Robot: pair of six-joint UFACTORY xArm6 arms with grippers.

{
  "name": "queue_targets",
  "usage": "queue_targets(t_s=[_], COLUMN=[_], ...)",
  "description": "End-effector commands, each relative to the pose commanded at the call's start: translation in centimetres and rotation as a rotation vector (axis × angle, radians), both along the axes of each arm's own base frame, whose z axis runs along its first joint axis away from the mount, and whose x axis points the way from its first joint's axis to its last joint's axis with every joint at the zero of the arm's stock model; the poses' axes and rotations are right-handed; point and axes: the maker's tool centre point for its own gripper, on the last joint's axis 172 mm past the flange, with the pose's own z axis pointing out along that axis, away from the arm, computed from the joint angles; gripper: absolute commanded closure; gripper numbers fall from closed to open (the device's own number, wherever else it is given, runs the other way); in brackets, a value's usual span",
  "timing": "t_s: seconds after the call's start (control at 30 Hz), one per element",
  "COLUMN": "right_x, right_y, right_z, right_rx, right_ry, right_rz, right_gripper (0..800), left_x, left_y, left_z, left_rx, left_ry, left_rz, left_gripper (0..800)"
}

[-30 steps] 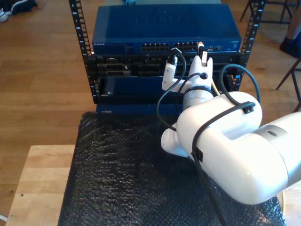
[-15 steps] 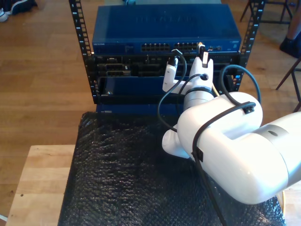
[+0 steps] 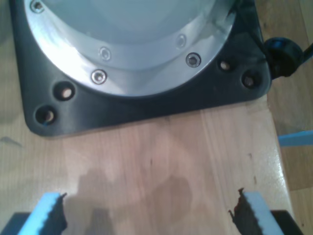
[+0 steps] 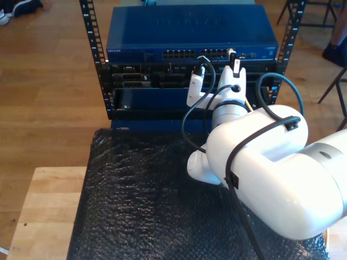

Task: Grab the cable and plug it in

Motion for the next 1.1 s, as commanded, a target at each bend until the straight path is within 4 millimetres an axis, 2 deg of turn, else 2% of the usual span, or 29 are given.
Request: queue_targets(t_s=[0.23, 0.57, 0.67, 0.87, 0.97, 1.1], right_x=[-0.8, -2.4, -2.8, -3.6, -3.8, -4.0], right_y=[-0.2, -0.9, -1.2, -1.2, -2.1, -3.3], right_z=[-0.3, 0.7, 1.7, 2.1, 2.2, 2.1], right_rx=[0.005, 0.020, 0.029, 0.037, 0.039, 0.033], right_ry=[0.077, 0.143, 0.153, 0.224, 0.259, 0.303], right_rz=[0.023, 0.046, 0.056, 0.100, 0.110, 0.124], right_gripper=[455, 404, 397, 315, 250, 200], left_x=[0.0, 0.0, 0.0, 0.0, 0.0, 0.0], left_y=[0.0, 0.0, 0.0, 0.0, 0.0, 0.0], left_z=[0.0, 0.0, 0.0, 0.0, 0.0, 0.0], left_rx=[0.000, 0.000, 0.000, 0.000, 0.000, 0.000], left_ry=[0.000, 0.000, 0.001, 0.000, 0.000, 0.000], left_rz=[0.000, 0.000, -0.001, 0.000, 0.000, 0.000], left_gripper=[0, 0, 0, 0, 0, 0])
